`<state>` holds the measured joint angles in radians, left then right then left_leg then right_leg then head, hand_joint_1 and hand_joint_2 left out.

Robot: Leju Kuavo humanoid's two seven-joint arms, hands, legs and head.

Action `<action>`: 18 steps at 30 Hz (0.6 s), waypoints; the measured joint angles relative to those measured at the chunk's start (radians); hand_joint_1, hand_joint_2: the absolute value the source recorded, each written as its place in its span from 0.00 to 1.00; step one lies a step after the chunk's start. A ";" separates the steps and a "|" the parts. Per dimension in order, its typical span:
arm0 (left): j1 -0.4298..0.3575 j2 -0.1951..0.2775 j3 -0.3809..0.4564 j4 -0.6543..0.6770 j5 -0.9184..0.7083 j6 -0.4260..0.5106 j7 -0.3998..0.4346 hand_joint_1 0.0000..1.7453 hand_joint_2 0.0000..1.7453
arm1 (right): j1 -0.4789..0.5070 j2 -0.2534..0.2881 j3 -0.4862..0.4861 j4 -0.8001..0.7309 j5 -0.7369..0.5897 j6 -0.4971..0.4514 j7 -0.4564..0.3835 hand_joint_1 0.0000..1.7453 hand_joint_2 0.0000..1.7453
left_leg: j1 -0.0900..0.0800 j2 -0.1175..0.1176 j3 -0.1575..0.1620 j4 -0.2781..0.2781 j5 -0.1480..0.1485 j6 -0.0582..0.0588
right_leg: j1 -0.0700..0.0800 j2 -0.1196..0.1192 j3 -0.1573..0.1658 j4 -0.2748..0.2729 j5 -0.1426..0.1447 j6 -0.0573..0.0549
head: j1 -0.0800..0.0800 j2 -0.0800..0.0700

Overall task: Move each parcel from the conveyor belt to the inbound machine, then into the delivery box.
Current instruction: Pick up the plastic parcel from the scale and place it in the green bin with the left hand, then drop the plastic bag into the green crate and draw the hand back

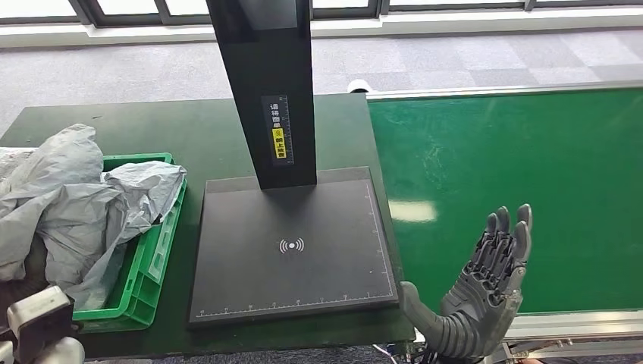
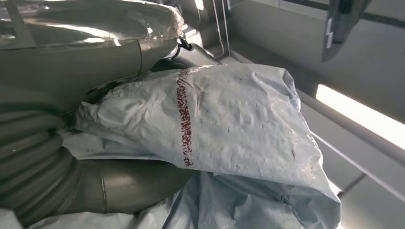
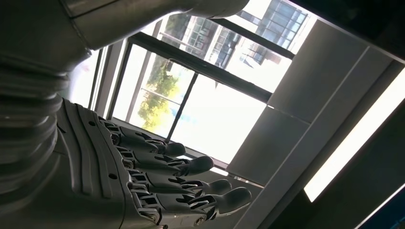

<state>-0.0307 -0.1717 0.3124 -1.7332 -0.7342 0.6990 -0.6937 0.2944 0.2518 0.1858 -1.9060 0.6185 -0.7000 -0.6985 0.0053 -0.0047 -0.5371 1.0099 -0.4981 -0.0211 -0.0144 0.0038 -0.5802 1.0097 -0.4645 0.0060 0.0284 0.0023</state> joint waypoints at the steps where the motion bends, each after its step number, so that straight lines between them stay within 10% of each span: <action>1: -0.045 0.025 0.028 0.057 -0.021 0.000 0.008 1.00 1.00 | 0.001 0.000 0.000 0.001 0.003 0.000 0.000 0.00 1.00 | 0.000 0.000 0.000 0.000 0.001 -0.001 | 0.001 0.000 0.000 0.000 0.001 -0.001 | 0.000 0.000; 8: -0.296 0.160 0.115 0.591 -0.259 -0.003 0.246 1.00 1.00 | 0.004 0.000 0.000 0.001 0.019 0.000 0.000 0.00 1.00 | 0.002 0.004 0.000 0.000 0.003 -0.004 | 0.002 0.003 -0.002 0.001 0.005 -0.005 | 0.000 0.000; 16: -0.466 0.210 0.166 0.966 -0.336 -0.001 0.320 0.97 1.00 | -0.010 -0.002 0.000 0.012 0.020 0.000 0.000 0.00 1.00 | 0.000 -0.001 -0.001 -0.003 0.001 -0.002 | -0.002 -0.001 0.006 0.000 0.001 -0.004 | 0.000 0.000; 18: -0.490 0.216 0.177 1.022 -0.337 0.000 0.330 0.50 1.00 | -0.018 -0.003 0.000 0.019 0.017 0.000 0.000 0.00 1.00 | 0.000 0.000 0.001 -0.003 0.000 -0.002 | -0.002 -0.001 0.009 0.001 -0.001 -0.004 | 0.000 0.000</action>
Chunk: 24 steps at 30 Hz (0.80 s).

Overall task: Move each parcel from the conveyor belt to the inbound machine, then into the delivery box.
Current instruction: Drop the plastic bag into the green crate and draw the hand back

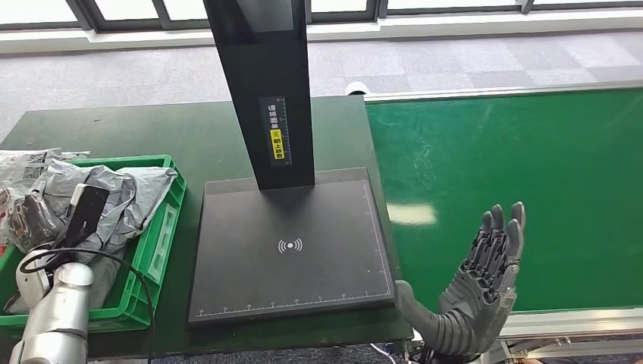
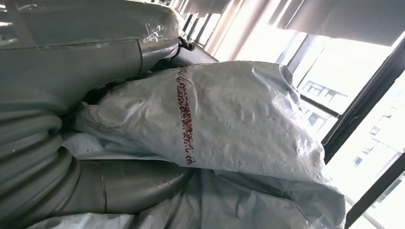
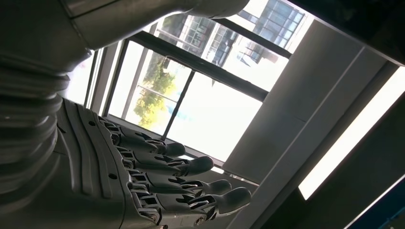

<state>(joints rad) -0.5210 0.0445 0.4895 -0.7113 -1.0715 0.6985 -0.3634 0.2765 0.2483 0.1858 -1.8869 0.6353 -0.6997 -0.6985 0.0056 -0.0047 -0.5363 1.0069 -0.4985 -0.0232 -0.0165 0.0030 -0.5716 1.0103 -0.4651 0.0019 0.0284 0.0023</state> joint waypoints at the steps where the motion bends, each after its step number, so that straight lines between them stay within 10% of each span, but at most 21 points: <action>1: -0.010 0.002 0.004 0.024 0.000 0.000 0.005 0.25 0.75 | -0.004 -0.001 0.000 0.004 -0.002 0.000 0.000 0.00 1.00 | 0.000 0.000 0.001 0.000 0.000 0.000 | 0.000 0.000 0.001 0.000 0.000 0.000 | 0.000 0.000; 2: -0.018 0.004 0.008 0.046 0.000 0.000 0.007 0.03 0.50 | -0.008 -0.002 0.000 0.010 -0.004 0.000 0.000 0.00 1.00 | 0.000 0.000 0.002 0.000 0.000 0.000 | 0.000 0.000 0.002 0.000 0.000 0.000 | 0.000 0.000; 4: -0.028 0.004 0.017 0.075 0.002 0.000 -0.004 0.00 0.00 | -0.018 -0.004 0.000 0.021 -0.008 0.000 0.000 0.00 1.00 | 0.000 0.001 0.004 -0.001 0.001 -0.001 | 0.000 0.001 0.003 0.000 0.000 -0.001 | 0.000 0.000; 19: -0.014 -0.062 0.123 0.008 0.065 0.000 -0.118 0.00 0.00 | -0.048 -0.012 0.000 0.059 -0.014 0.000 0.000 0.00 1.00 | -0.001 0.004 0.007 -0.004 -0.001 -0.002 | -0.001 0.003 0.004 0.000 -0.001 -0.001 | 0.000 0.000; 24: 0.036 -0.103 0.116 -0.064 0.406 -0.041 -0.257 0.00 0.00 | -0.052 -0.012 0.000 0.062 -0.013 0.000 0.000 0.00 1.00 | -0.002 0.004 0.009 -0.004 -0.002 -0.001 | -0.002 0.004 0.004 0.000 -0.002 -0.001 | 0.000 0.000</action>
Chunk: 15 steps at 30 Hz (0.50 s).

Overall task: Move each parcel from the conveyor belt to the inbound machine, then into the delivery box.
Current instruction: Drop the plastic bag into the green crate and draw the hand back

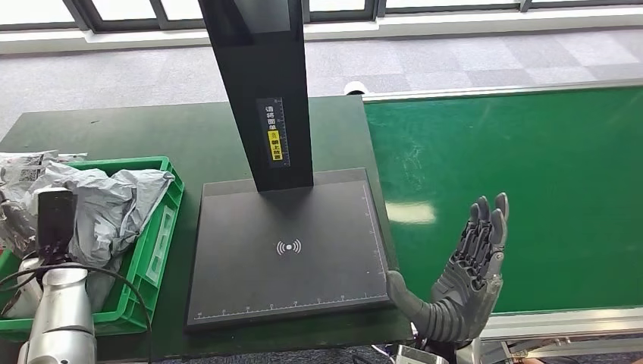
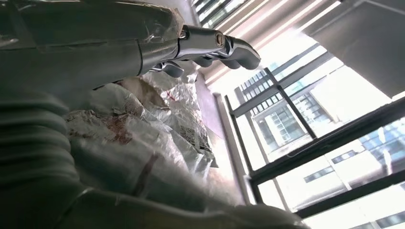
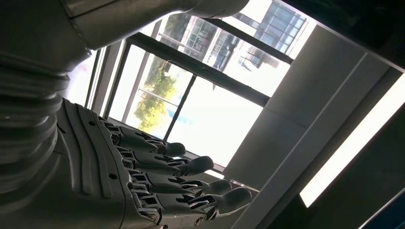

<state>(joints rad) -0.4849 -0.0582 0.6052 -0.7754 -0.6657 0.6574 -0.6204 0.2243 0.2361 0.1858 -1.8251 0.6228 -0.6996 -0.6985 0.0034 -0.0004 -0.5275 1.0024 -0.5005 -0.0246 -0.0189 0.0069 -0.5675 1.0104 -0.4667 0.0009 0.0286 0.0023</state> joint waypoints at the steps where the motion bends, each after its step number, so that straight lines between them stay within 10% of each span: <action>1: 0.025 -0.017 -0.011 -0.043 0.104 -0.016 -0.025 0.00 0.00 | -0.001 0.000 0.000 0.000 0.002 0.000 0.000 0.00 1.00 | -0.001 0.000 0.001 0.000 0.000 0.000 | -0.001 0.000 0.000 0.000 -0.001 0.001 | 0.000 0.000; 5: 0.163 -0.115 -0.110 -0.269 0.381 -0.004 -0.058 0.00 0.00 | -0.004 0.002 -0.011 0.000 0.007 0.000 0.000 0.00 1.00 | -0.004 -0.005 0.011 -0.001 -0.002 0.003 | -0.004 -0.003 0.005 0.000 -0.004 0.004 | 0.000 0.000; 15: 0.402 -0.271 -0.205 -0.600 0.301 0.042 -0.083 0.00 0.00 | 0.003 0.031 -0.035 -0.001 0.051 -0.001 0.000 0.00 1.00 | -0.004 0.001 0.004 0.003 -0.003 0.005 | -0.001 0.000 -0.001 0.000 -0.002 0.005 | 0.000 0.000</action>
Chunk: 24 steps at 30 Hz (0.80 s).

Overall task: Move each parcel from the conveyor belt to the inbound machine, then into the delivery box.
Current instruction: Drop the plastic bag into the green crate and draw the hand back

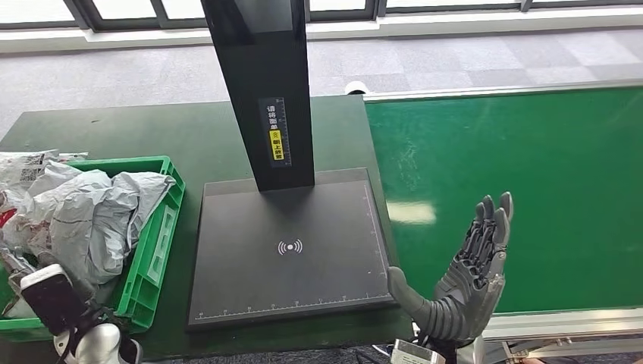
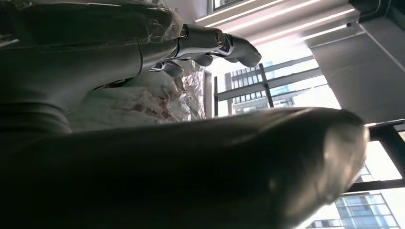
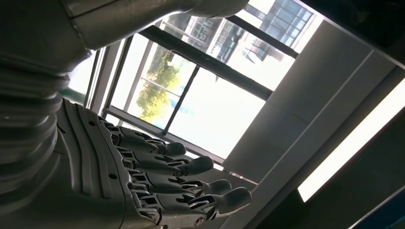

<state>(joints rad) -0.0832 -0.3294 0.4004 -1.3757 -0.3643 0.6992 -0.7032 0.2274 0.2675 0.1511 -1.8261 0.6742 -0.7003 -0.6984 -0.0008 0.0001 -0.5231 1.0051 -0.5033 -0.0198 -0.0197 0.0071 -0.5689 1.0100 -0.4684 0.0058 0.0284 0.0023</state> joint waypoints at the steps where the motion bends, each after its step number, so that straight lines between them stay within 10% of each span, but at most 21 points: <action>1: 0.008 -0.003 -0.004 -0.018 0.001 0.000 0.000 0.00 0.00 | 0.001 0.002 -0.001 0.000 0.001 0.000 0.000 0.00 1.00 | 0.001 -0.001 0.000 0.000 0.000 0.000 | 0.001 0.000 0.000 0.000 0.000 0.000 | 0.000 0.000; 13: 0.039 -0.007 -0.133 -0.130 0.178 -0.031 0.000 0.00 0.00 | 0.000 0.007 -0.010 -0.001 -0.028 0.000 0.000 0.00 1.00 | 0.003 -0.002 -0.001 0.000 0.001 -0.001 | 0.002 -0.001 0.000 0.000 0.000 0.000 | 0.000 0.000; 24: 0.120 0.035 -0.409 -0.298 0.409 -0.549 0.000 0.00 0.00 | 0.011 -0.009 -0.013 -0.001 -0.118 0.000 0.000 0.00 1.00 | 0.003 -0.002 -0.002 0.001 0.000 -0.001 | 0.002 -0.001 -0.002 0.000 0.000 0.000 | 0.000 0.000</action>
<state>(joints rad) 0.0368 -0.2943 -0.0090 -1.6732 0.0451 0.1501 -0.7031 0.2388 0.2582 0.1377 -1.8273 0.5561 -0.7004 -0.6985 0.0017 -0.0018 -0.5253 1.0058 -0.5032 -0.0204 -0.0177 0.0060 -0.5708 1.0099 -0.4685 0.0057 0.0286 0.0023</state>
